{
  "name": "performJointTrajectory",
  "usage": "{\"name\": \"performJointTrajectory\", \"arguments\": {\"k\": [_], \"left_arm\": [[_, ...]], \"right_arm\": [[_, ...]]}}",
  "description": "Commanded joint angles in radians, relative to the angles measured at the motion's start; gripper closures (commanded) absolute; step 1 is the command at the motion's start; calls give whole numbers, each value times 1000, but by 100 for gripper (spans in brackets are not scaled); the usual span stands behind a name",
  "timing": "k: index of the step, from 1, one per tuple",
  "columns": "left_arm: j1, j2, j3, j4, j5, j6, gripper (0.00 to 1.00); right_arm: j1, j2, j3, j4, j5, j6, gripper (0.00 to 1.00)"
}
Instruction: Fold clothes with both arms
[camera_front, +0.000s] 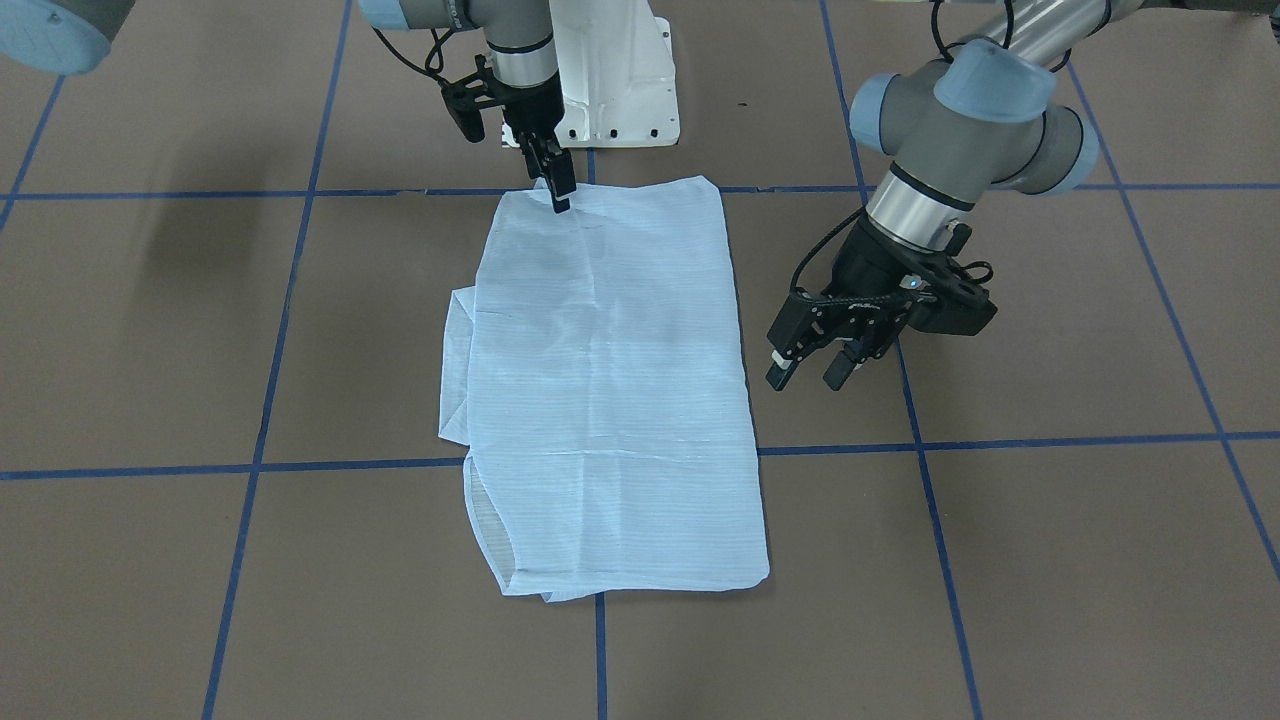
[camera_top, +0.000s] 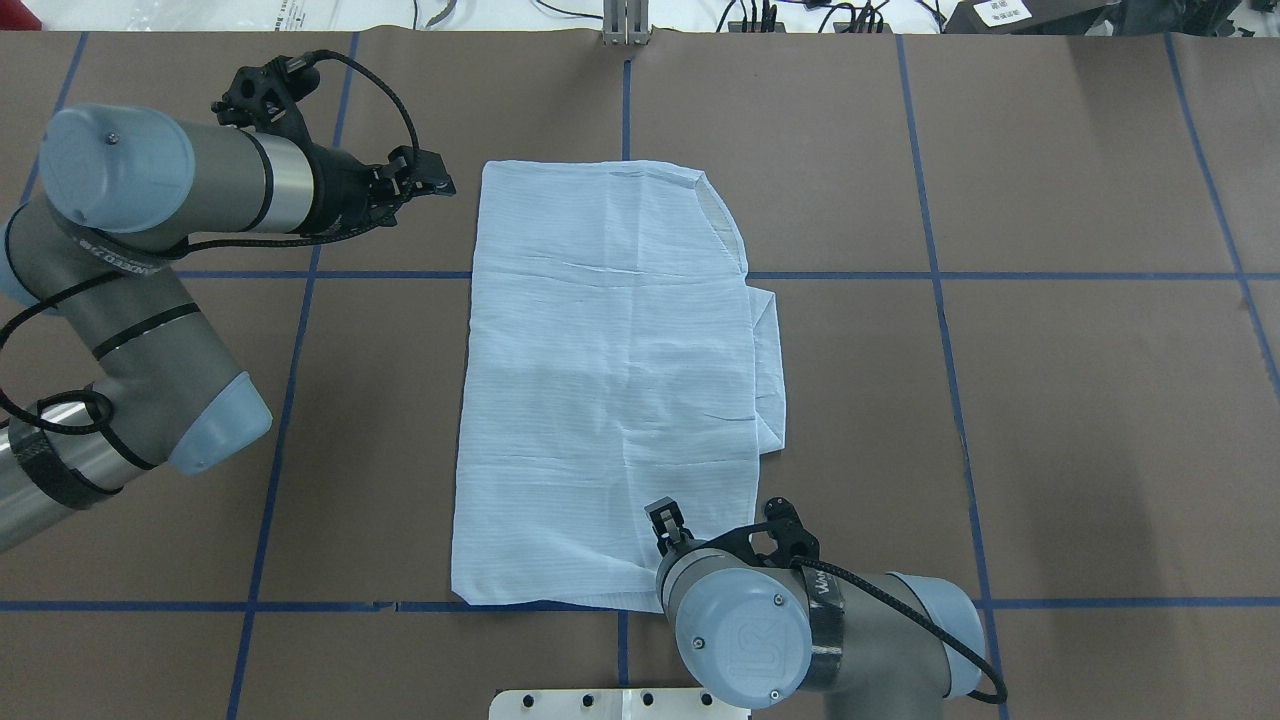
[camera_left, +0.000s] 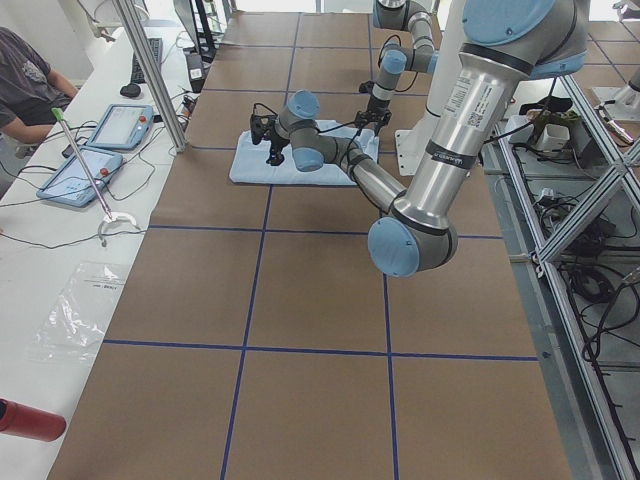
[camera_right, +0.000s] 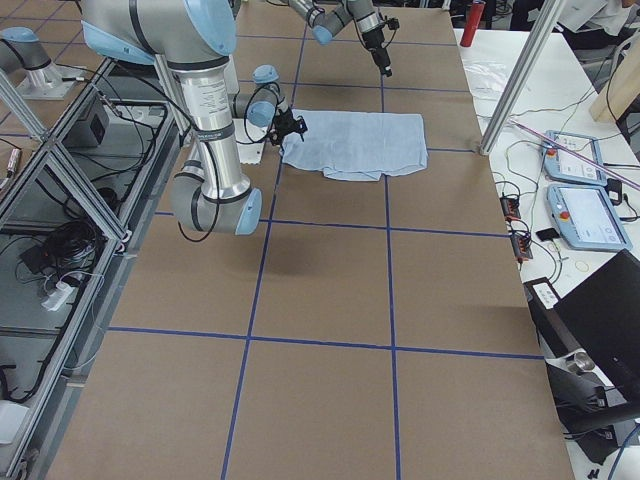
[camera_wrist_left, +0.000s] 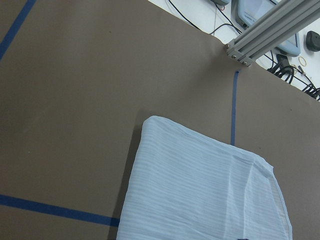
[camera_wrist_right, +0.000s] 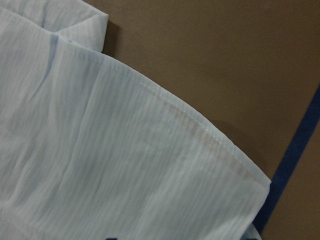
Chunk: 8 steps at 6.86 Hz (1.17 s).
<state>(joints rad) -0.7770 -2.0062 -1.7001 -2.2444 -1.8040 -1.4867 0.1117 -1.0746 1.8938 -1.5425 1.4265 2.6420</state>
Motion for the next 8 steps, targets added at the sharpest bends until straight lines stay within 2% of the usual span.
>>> {"name": "performJointTrajectory", "arguments": {"k": [1, 4, 5, 6, 7, 8], "left_arm": [[2, 0, 0, 0, 6, -1, 16], [4, 0, 0, 0, 6, -1, 16], [4, 0, 0, 0, 8, -1, 16], [4, 0, 0, 0, 6, -1, 16], [4, 0, 0, 0, 6, -1, 16], [4, 0, 0, 0, 6, -1, 16]], "right_arm": [[-4, -5, -12, 1, 3, 6, 12], [-24, -5, -32, 1, 9, 3, 10], [-26, -1, -32, 1, 9, 4, 22], [-24, -1, -29, 1, 9, 6, 86], [-26, -5, -25, 1, 12, 4, 100], [-27, -2, -22, 1, 14, 3, 100]]}}
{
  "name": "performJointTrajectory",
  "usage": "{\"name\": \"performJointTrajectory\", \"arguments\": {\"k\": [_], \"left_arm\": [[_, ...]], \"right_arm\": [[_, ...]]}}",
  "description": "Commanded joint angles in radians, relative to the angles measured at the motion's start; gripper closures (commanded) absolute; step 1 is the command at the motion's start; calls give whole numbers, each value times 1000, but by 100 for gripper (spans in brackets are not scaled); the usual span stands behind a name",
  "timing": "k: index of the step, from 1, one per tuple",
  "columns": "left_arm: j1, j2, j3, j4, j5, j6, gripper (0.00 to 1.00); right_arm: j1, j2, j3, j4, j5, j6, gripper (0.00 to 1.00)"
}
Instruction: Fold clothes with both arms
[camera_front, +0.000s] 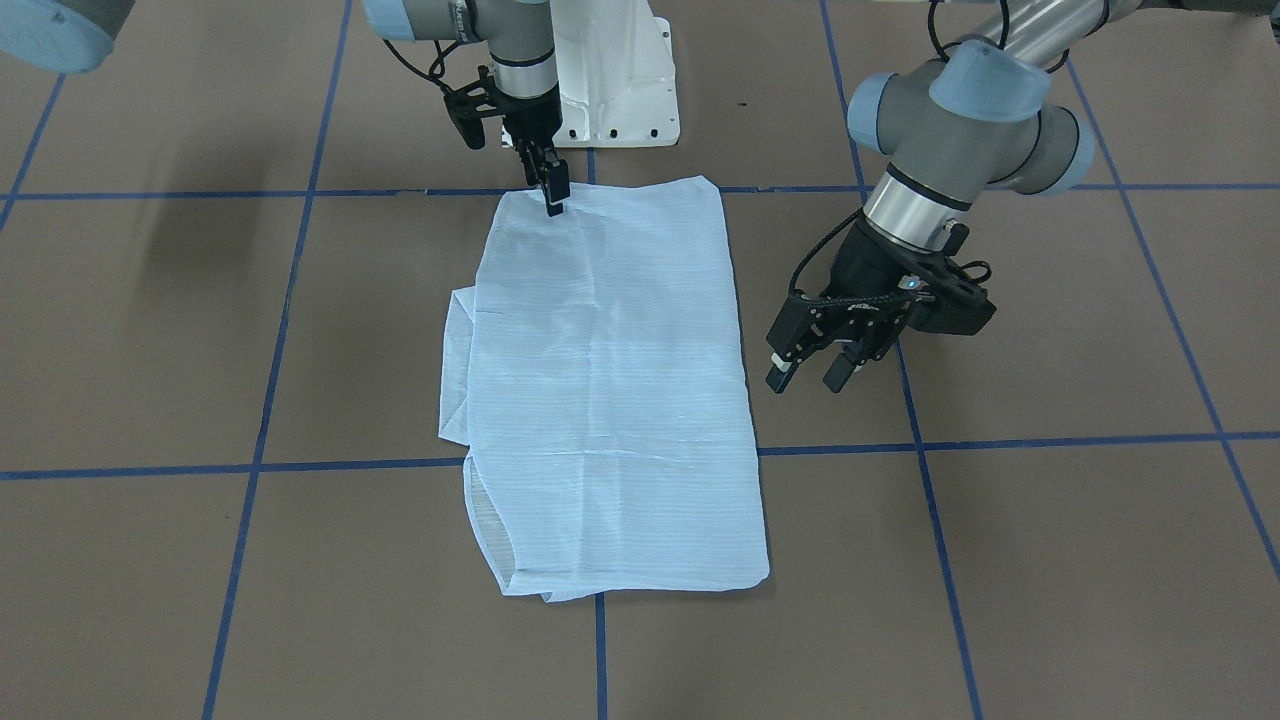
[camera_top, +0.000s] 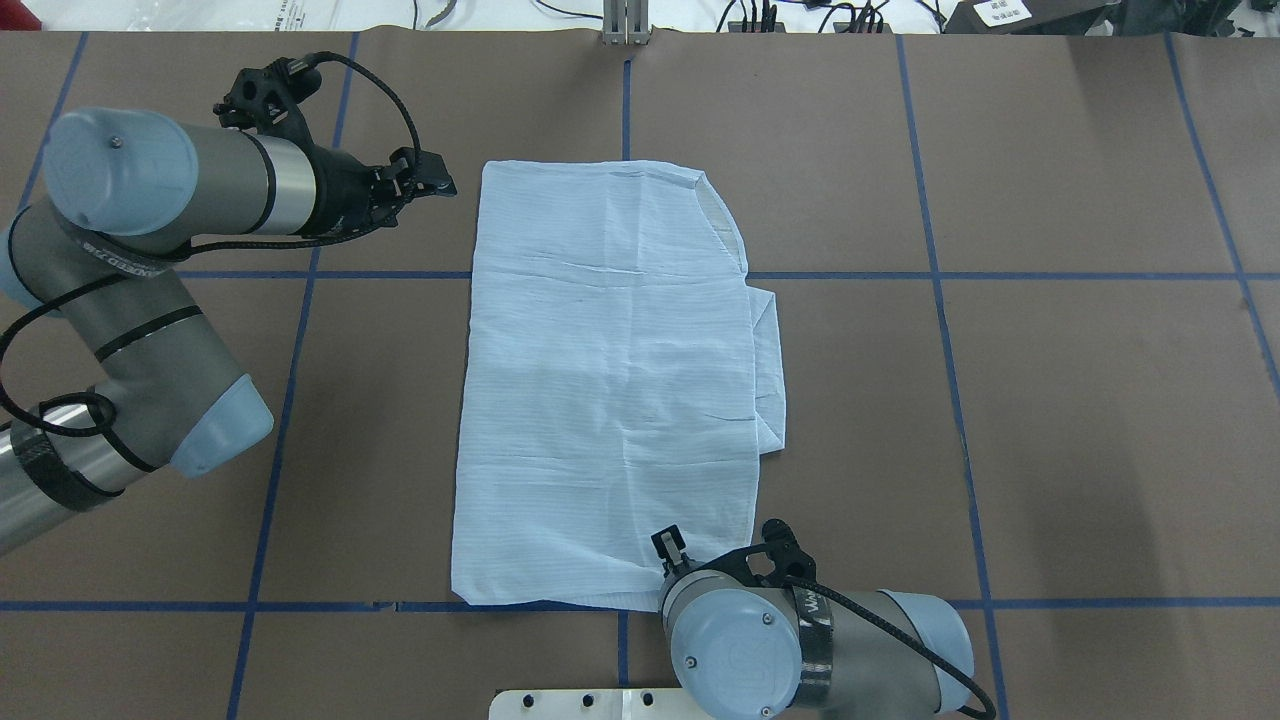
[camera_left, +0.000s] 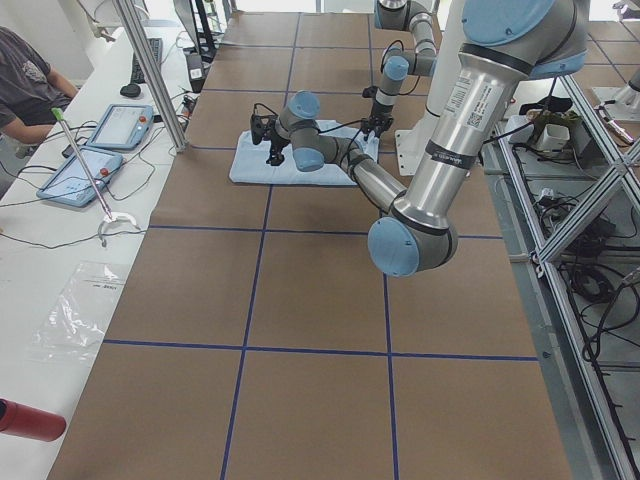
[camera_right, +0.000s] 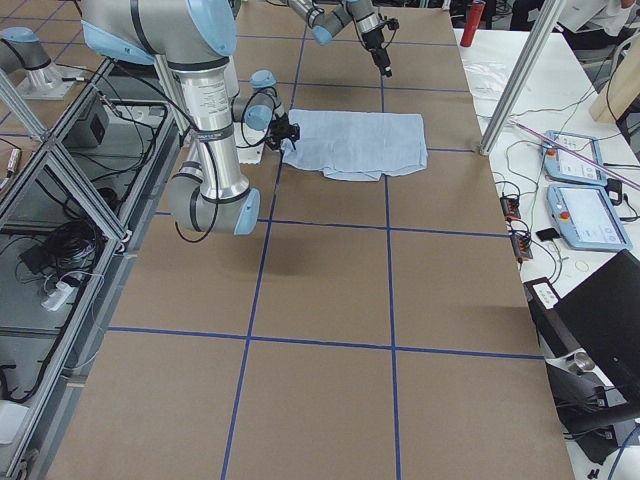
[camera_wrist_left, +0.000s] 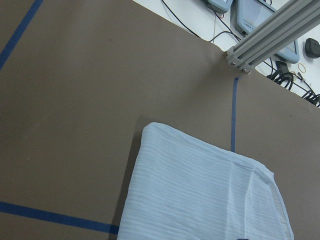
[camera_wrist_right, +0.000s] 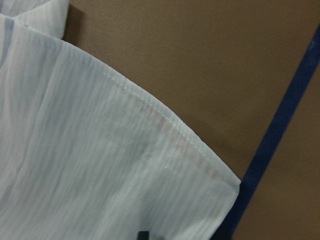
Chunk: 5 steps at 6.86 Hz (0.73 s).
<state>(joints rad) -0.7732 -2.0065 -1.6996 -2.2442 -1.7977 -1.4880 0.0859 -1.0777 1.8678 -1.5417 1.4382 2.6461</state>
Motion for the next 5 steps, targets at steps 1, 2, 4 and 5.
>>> {"name": "performJointTrajectory", "arguments": {"k": [1, 2, 4, 5], "left_arm": [[0, 0, 0, 0, 0, 0, 16], [0, -2, -2, 0, 0, -2, 16], [2, -3, -3, 0, 0, -20, 16], [12, -5, -9, -2, 1, -69, 16]], "right_arm": [[-5, -2, 2, 2, 2, -2, 100], [-3, -1, 8, 0, 2, -2, 100], [6, -8, 66, -14, 17, -12, 100], [3, -31, 82, -14, 31, -12, 100]]}}
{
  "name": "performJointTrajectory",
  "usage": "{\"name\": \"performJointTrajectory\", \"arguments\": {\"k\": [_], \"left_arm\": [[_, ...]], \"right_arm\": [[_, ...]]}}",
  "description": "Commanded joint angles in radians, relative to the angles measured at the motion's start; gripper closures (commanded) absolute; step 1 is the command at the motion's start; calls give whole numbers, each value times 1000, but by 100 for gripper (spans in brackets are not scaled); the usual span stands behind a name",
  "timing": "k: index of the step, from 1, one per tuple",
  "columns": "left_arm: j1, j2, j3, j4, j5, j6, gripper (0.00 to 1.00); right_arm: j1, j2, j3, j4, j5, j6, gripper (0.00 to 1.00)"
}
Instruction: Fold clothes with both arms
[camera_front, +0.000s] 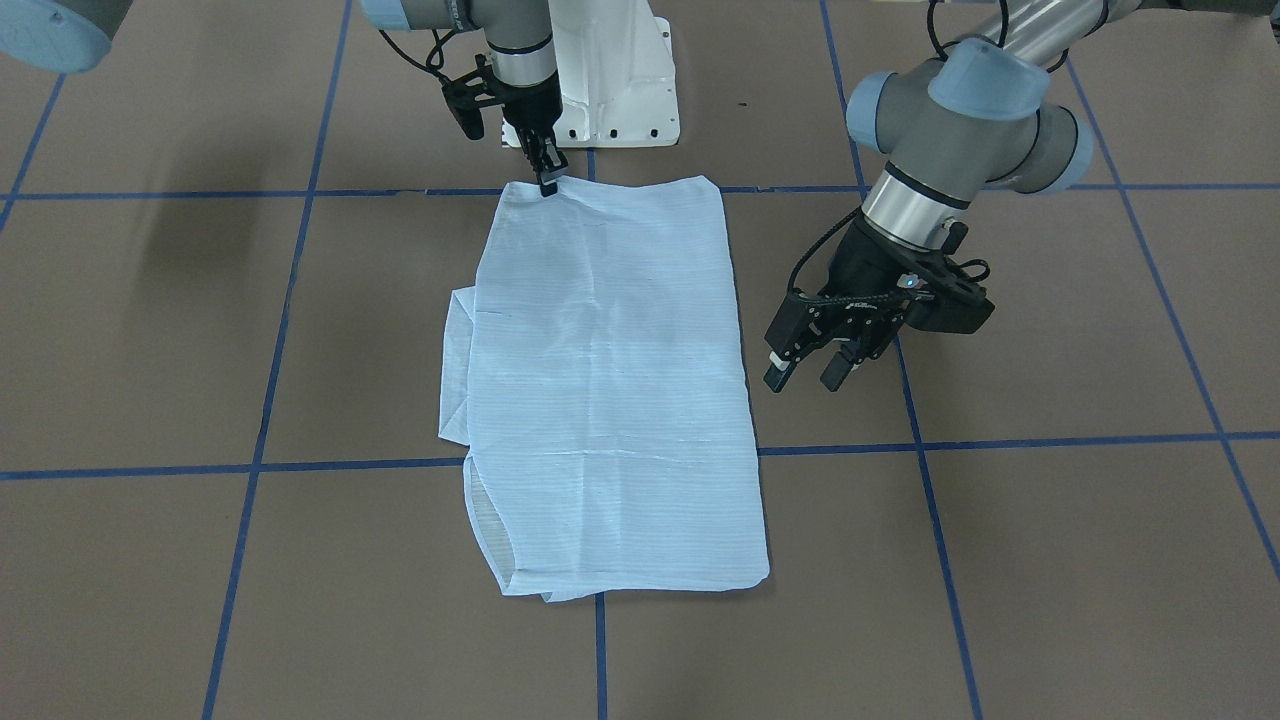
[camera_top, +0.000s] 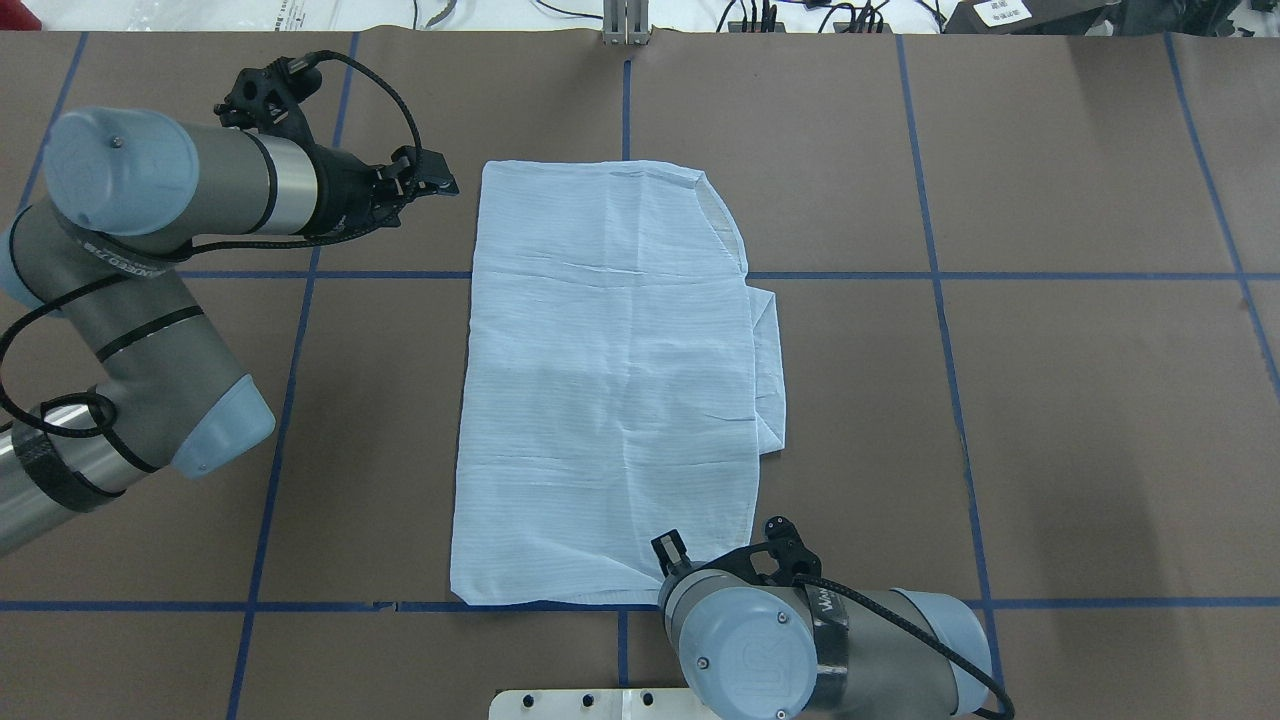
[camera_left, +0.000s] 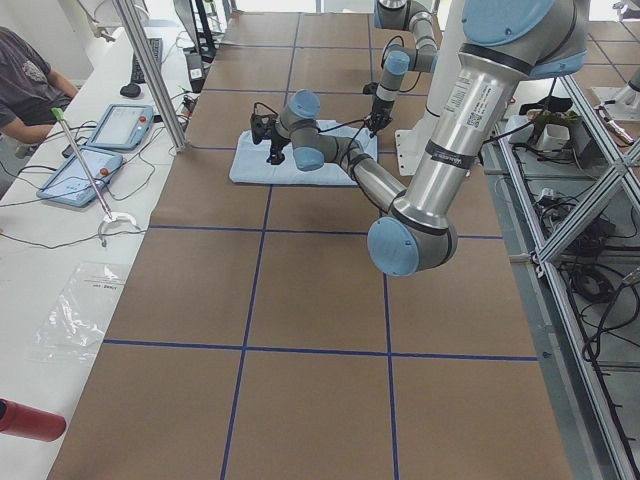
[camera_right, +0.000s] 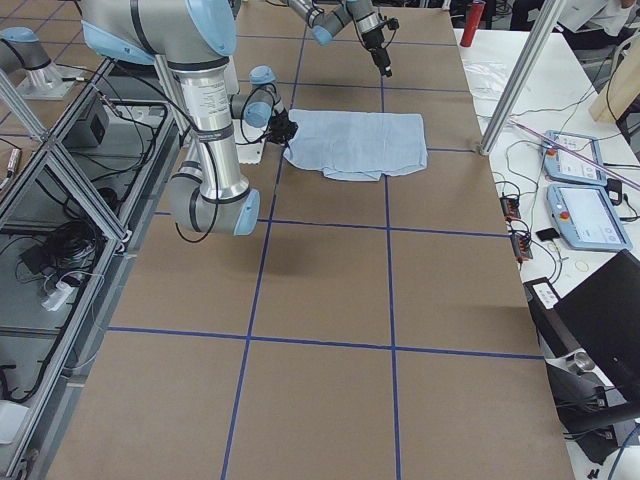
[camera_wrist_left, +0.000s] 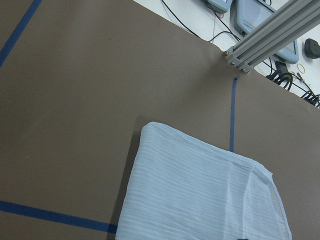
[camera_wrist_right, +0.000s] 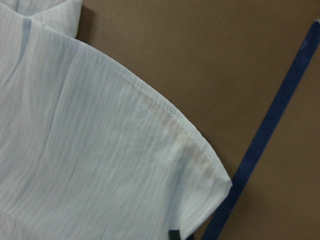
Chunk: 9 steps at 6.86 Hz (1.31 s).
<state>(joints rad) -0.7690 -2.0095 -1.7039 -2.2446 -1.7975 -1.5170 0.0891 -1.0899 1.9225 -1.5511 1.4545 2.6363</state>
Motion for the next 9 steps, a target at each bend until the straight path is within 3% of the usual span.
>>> {"name": "performJointTrajectory", "arguments": {"k": [1, 3, 4, 6, 9], "left_arm": [[58, 9, -22, 0, 29, -116, 16], [268, 153, -176, 48, 192, -300, 17], [372, 172, -212, 113, 275, -395, 17], [555, 172, -293, 271, 363, -587, 19], [669, 210, -296, 301, 417, -678, 21]], "right_arm": [[0, -25, 29, -3, 17, -5, 100], [0, -28, 30, -3, 20, -7, 100], [0, -30, 32, -1, 21, -9, 100], [1, -30, 30, 3, 23, -12, 100], [4, -30, 26, 6, 18, -16, 100]]}}
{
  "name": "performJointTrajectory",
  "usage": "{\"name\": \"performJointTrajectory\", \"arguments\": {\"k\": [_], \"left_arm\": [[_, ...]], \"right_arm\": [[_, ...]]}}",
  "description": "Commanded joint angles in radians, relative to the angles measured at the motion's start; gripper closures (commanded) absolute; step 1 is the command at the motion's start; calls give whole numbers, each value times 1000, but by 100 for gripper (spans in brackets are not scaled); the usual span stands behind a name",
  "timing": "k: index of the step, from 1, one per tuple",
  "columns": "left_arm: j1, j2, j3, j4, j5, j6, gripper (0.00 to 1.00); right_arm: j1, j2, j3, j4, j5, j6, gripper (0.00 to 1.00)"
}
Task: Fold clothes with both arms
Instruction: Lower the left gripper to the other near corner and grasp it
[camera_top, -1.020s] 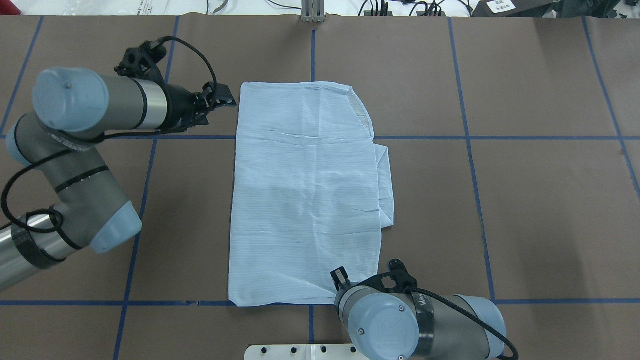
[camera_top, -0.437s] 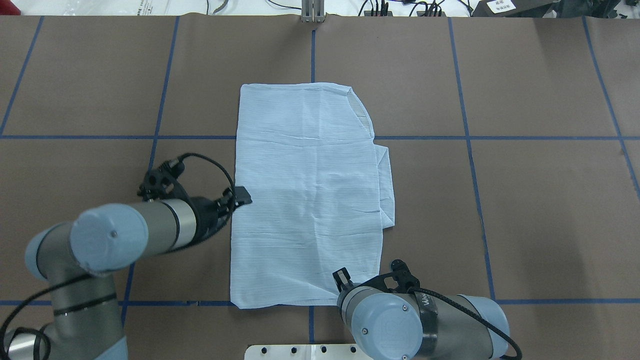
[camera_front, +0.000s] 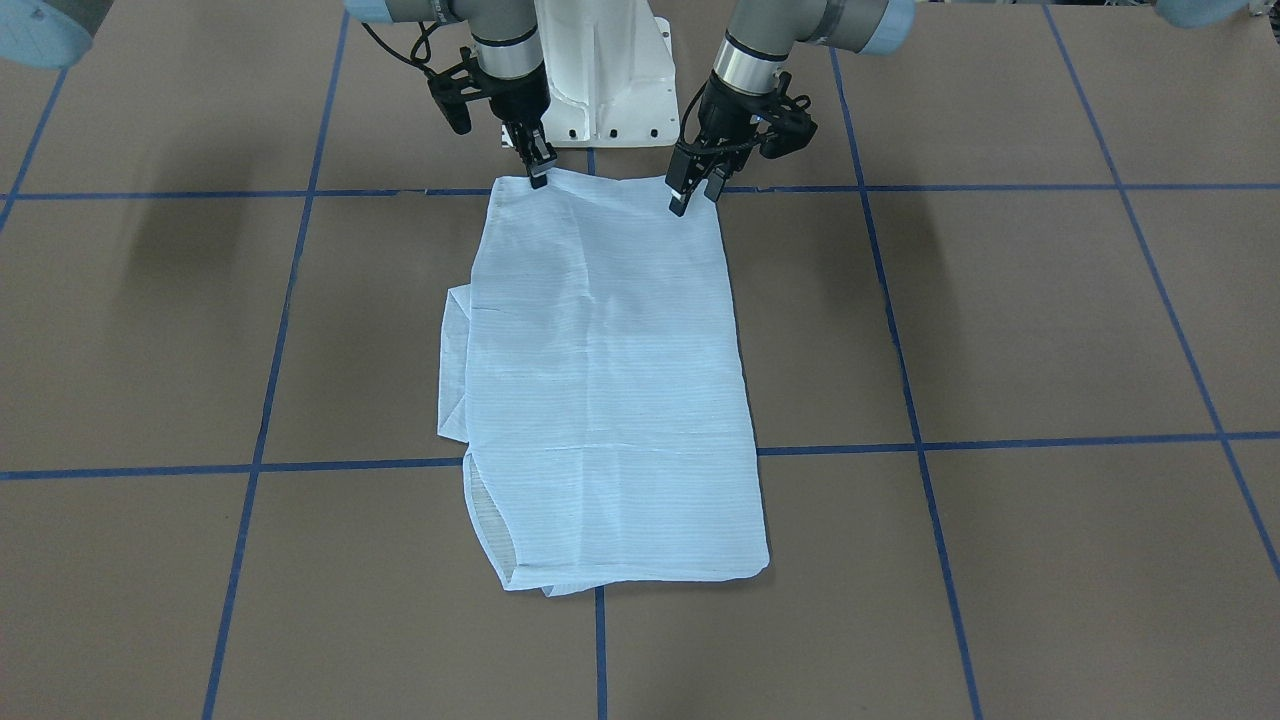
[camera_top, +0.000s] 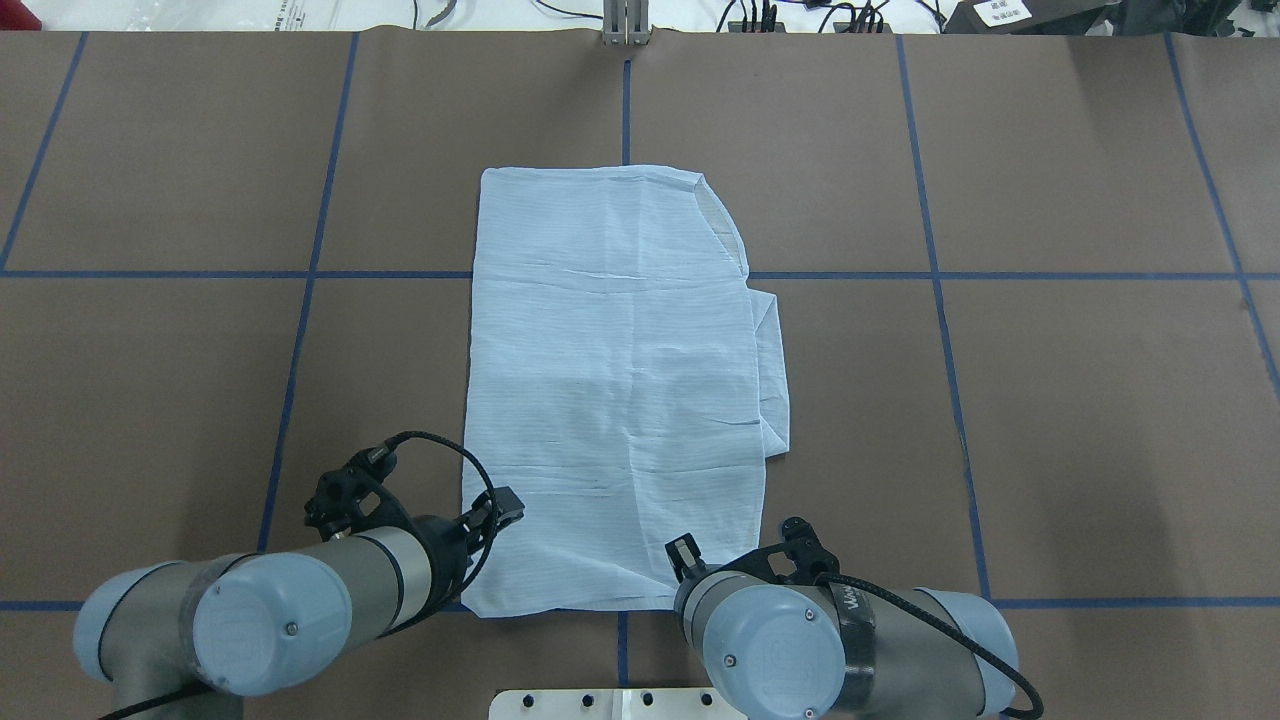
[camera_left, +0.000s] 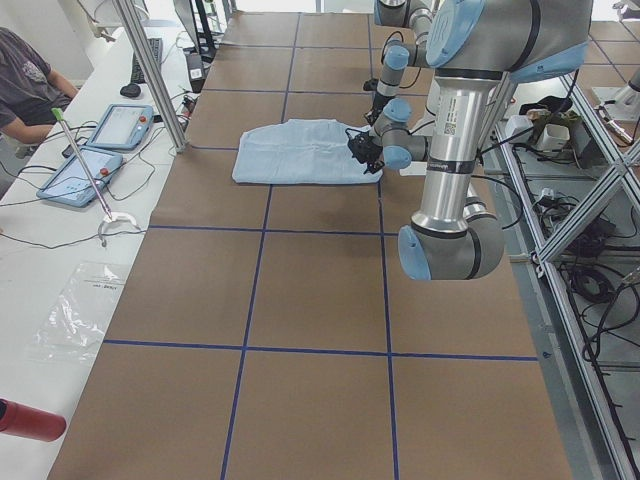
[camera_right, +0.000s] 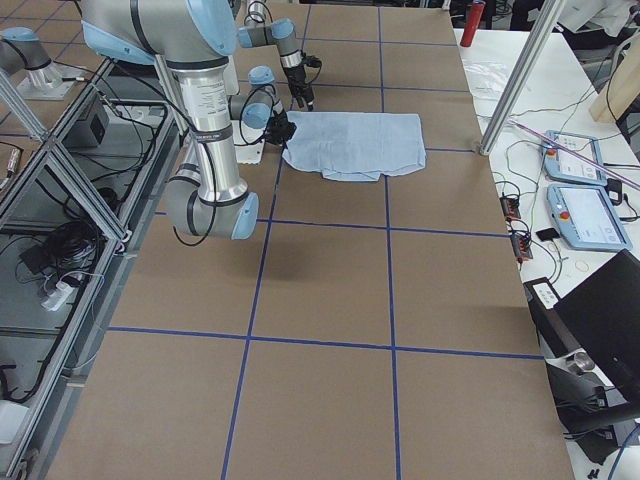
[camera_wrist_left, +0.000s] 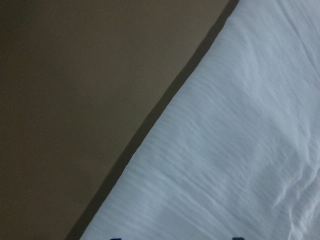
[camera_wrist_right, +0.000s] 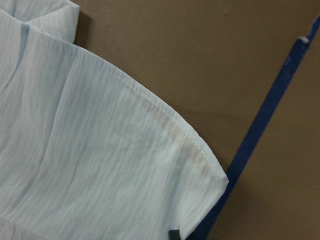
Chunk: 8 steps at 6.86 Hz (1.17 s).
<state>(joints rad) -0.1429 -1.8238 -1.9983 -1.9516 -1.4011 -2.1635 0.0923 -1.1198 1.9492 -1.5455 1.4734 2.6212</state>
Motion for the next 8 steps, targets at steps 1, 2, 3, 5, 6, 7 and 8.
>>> {"name": "performJointTrajectory", "arguments": {"k": [1, 2, 3, 5, 6, 7, 8], "left_arm": [[54, 29, -2, 8, 24, -45, 21], [75, 31, 3, 10, 24, -53, 21], [80, 31, 3, 10, 24, -64, 25], [91, 31, 3, 11, 30, -108, 52], [94, 31, 0, 11, 31, -108, 100], [95, 29, -1, 32, 31, -107, 100], [94, 29, -4, 45, 31, -107, 100]], "right_arm": [[0, -3, 1, 2, -1, -1, 100], [-2, -3, 2, 2, -1, 0, 100], [-2, -5, 2, 2, -1, -1, 100], [-2, -6, 2, 2, 1, -1, 100], [0, -6, 2, 2, 1, -1, 100], [0, -6, 4, 2, 1, -1, 100], [0, -6, 4, 2, 1, -1, 100]]}}
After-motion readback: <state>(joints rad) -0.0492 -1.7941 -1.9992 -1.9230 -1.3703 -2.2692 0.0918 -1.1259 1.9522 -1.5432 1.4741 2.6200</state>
